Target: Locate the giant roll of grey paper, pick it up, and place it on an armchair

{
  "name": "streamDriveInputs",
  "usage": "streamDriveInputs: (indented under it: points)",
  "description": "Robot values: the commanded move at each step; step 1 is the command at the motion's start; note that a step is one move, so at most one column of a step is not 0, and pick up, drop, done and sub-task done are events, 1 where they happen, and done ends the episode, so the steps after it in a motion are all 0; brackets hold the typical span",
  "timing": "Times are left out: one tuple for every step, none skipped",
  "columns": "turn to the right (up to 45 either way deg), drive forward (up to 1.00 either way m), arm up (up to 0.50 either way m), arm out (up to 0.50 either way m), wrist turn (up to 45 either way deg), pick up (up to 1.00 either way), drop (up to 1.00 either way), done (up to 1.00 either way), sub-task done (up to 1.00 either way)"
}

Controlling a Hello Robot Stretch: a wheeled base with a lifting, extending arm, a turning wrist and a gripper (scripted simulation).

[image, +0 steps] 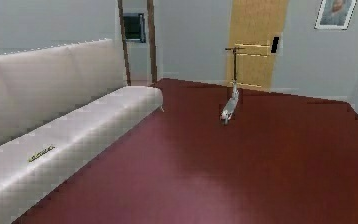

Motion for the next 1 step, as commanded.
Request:
streamDriveInputs:
  points:
    - [3.0, 0.00, 0.00, 0.00, 0.0, 0.00, 0.00, 0.00, 0.00]
